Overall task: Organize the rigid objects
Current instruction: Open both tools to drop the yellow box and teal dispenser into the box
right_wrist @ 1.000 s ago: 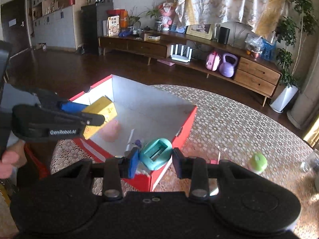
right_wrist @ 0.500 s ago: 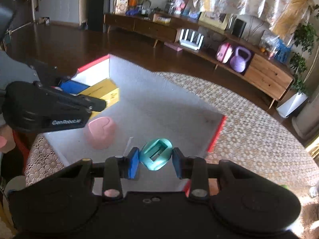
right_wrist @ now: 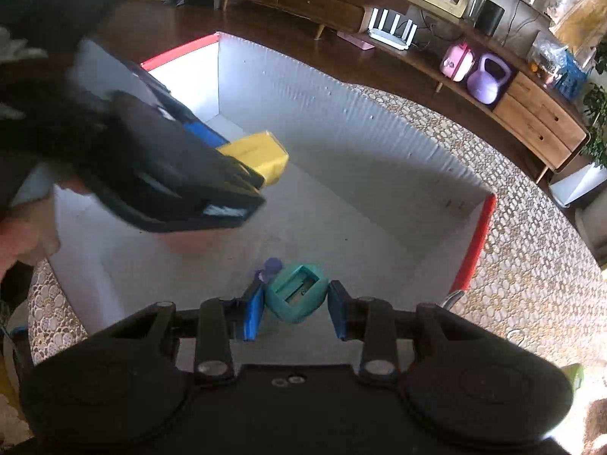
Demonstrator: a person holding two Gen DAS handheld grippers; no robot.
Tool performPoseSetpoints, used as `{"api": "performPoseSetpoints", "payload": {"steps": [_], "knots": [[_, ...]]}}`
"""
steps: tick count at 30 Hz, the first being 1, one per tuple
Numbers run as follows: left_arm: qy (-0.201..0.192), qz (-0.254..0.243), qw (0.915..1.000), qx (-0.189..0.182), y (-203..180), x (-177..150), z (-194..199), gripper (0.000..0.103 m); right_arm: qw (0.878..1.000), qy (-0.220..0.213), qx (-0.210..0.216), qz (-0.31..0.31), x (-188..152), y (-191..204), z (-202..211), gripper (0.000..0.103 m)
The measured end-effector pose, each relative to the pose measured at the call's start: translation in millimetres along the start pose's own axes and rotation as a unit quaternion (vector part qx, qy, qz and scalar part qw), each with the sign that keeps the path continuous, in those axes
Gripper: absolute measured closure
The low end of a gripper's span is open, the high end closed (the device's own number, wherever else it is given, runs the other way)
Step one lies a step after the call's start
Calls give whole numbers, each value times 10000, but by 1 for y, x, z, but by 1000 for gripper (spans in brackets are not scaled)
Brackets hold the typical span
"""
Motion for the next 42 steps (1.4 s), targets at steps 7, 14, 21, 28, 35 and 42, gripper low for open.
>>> {"api": "performPoseSetpoints", "payload": {"steps": [7,14,21,28,35,42], "knots": [[666,-80,9977,-108,-5,0,-21,74,9999,4,147,-75,-2,-1,1,66],[812,-178,9965,-70,-10,-2,-20,74,9996,-72,228,-174,-1,0,7,60],[729,51,9972,-152,-4,-4,-12,73,9987,-275,256,-339,0,-2,24,56],[382,166,9989,-200,-4,-5,13,73,9969,-552,300,-474,-3,-7,45,44],[65,260,9996,-109,0,-6,43,73,9939,-822,372,-641,-5,-13,68,40],[-222,333,9992,-81,0,-13,72,73,9897,-1104,499,-761,-13,-11,95,37]]}}
Point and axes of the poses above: each gripper's, at about its wrist camera, not at the fingertips, and z roughly against the way its jaws point, y to its left, x to its top, the point moved 6 cm from there along -z, roughly the way its jaws point, and after that the axes turned 8 degrees about x, right-handed, at the moved point
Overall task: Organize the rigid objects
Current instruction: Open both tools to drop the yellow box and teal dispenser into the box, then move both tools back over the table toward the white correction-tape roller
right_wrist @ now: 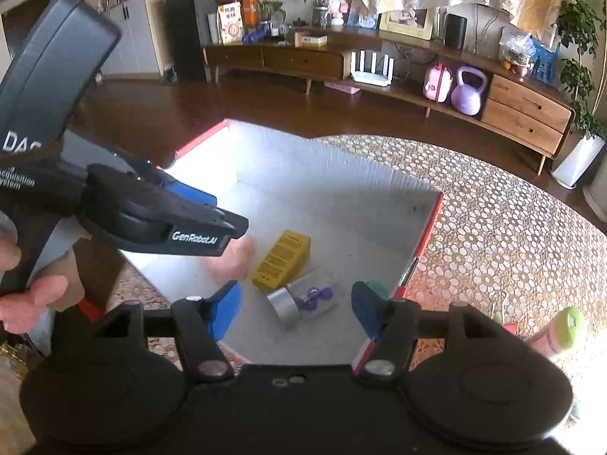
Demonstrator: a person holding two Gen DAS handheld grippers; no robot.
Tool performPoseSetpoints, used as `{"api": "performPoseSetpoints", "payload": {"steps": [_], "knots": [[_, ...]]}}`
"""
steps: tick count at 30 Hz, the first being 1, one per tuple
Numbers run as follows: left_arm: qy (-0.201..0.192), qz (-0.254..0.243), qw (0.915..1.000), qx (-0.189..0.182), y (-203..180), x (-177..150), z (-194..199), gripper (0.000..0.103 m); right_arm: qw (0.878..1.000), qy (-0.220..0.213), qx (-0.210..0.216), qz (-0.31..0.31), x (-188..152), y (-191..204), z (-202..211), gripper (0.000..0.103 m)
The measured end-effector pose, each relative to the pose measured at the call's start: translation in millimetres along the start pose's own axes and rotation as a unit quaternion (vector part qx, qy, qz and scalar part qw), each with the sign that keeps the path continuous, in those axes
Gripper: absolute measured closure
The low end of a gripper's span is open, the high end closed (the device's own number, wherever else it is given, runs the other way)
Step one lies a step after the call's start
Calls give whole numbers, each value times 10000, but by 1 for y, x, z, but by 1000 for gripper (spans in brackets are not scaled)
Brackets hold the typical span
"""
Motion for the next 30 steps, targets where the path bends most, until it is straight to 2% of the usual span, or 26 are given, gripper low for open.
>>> {"api": "performPoseSetpoints", "payload": {"steps": [2,11,20,21,22,23,24,26,30], "knots": [[-105,34,9999,-19,-2,-2,10,73,9999,-123,64,-27,-2,2,11,32],[-665,123,9976,145,-2,-12,60,73,9978,-582,284,-118,-9,15,55,26],[-1016,75,9948,46,-19,-25,100,72,9942,-957,471,-118,-25,25,94,17],[-1045,74,9945,41,-21,-27,103,71,9939,-991,473,-124,-26,26,97,16],[-1081,64,9941,36,-23,-30,106,59,9934,-1037,472,-123,-29,25,103,16],[-1141,54,9934,27,-26,-32,111,42,9930,-1074,476,-121,-31,24,107,15],[-1206,54,9927,19,-27,-33,114,36,9926,-1108,484,-120,-33,24,111,14],[-1335,-6,9910,14,-32,-36,121,34,9918,-1182,463,-128,-39,23,120,13],[-1346,8,9908,-134,-43,-45,127,34,9901,-1345,375,-148,-57,15,140,8]]}}
Point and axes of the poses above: each gripper's, at about its wrist camera, not at the fingertips, and z roughly against the way its jaws point, y to its left, x to its top, the point moved 6 cm from there along -z, roughly the way its jaws point, and after that the axes turned 8 degrees about x, right-handed, at the moved point
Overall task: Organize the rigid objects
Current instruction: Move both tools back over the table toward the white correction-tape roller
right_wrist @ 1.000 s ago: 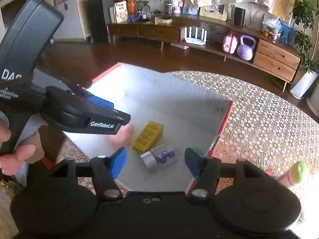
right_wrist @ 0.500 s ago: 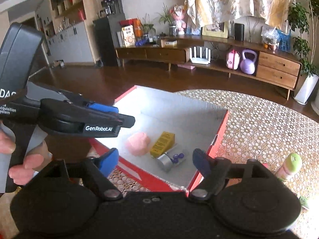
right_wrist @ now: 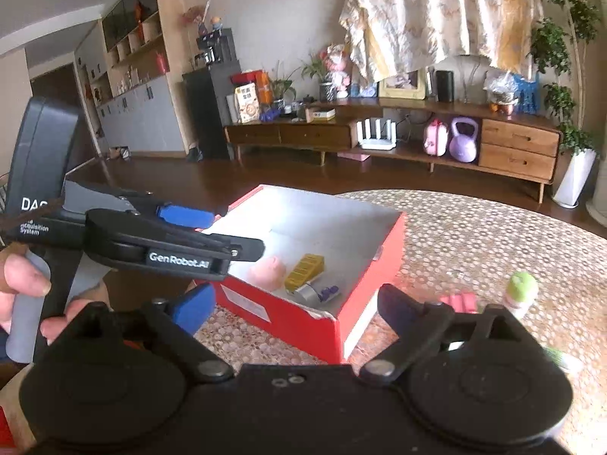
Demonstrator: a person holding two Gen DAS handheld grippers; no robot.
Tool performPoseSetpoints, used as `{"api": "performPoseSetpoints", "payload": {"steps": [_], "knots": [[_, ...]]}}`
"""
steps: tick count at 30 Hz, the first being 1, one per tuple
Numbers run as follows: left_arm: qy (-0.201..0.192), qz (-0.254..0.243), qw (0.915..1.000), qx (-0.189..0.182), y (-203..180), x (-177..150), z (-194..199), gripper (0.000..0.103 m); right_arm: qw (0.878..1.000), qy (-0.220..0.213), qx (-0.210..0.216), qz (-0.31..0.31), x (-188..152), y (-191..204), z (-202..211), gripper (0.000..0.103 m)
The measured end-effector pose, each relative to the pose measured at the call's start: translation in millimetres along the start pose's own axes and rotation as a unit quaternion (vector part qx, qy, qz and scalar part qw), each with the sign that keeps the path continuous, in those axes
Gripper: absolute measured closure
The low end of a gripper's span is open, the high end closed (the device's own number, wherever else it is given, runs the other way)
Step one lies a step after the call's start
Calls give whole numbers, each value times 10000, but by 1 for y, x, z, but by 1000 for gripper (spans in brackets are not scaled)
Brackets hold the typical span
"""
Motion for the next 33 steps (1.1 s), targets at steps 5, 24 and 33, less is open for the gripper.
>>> {"api": "performPoseSetpoints", "payload": {"steps": [5,24,33], "knots": [[-112,118,9998,-126,-16,-8,10,24,9996,-129,-235,26,-19,-13,29,3],[-470,-56,9963,-722,-115,-32,-3,20,9926,-108,-1170,-317,-97,-83,65,1],[-249,-345,9947,-937,-160,-43,-42,20,9934,197,-1112,-223,-118,-100,46,2]]}}
Point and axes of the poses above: each gripper's, at about its wrist camera, not at the fingertips, and z roughly against the way its jaws point, y to its left, x to its top, the point moved 6 cm from there along -z, roughly the way its jaws point, and after that the axes turned 8 degrees about x, right-handed, at the moved point
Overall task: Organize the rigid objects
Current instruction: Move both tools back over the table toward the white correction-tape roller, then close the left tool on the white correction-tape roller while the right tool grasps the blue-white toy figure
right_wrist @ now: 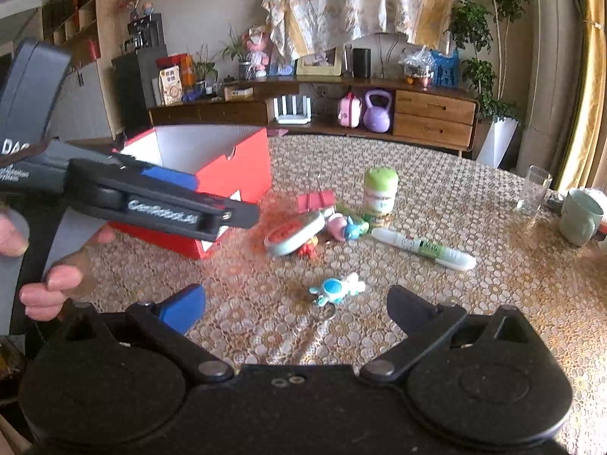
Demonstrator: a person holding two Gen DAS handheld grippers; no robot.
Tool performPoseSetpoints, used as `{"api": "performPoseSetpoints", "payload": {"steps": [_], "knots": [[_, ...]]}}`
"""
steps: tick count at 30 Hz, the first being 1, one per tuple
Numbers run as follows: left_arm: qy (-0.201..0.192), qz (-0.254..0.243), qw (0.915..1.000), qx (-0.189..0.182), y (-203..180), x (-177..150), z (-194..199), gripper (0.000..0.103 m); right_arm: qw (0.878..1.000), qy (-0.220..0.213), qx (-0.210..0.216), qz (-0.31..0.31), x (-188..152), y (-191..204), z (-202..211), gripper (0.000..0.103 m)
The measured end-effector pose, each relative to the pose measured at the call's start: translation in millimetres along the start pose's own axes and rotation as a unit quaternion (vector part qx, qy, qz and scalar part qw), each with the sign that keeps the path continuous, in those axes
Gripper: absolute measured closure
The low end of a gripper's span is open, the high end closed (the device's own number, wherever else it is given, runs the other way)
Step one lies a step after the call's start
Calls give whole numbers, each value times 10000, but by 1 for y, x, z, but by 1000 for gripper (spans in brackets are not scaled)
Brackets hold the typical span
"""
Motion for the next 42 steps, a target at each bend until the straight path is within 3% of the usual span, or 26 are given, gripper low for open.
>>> {"api": "performPoseSetpoints", "payload": {"steps": [18,35,42], "knots": [[442,1,9989,-127,-17,-5,-89,20,9989,460,-33,-48,-12,-33,-54,12],[679,273,9973,-76,-8,-6,-136,20,9976,693,61,-13,-9,-47,-91,22],[842,595,9946,-143,2,-11,-149,24,9972,743,45,-13,-9,-52,-105,25]]}}
Point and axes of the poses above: each gripper's, at about its wrist camera, not at the fingertips, and z roughly against the way its jaws point, y to its left, x to its top, the point moved 6 cm from there along -z, roughly the way its jaws point, and after that the axes turned 8 degrees about x, right-handed, at the moved point
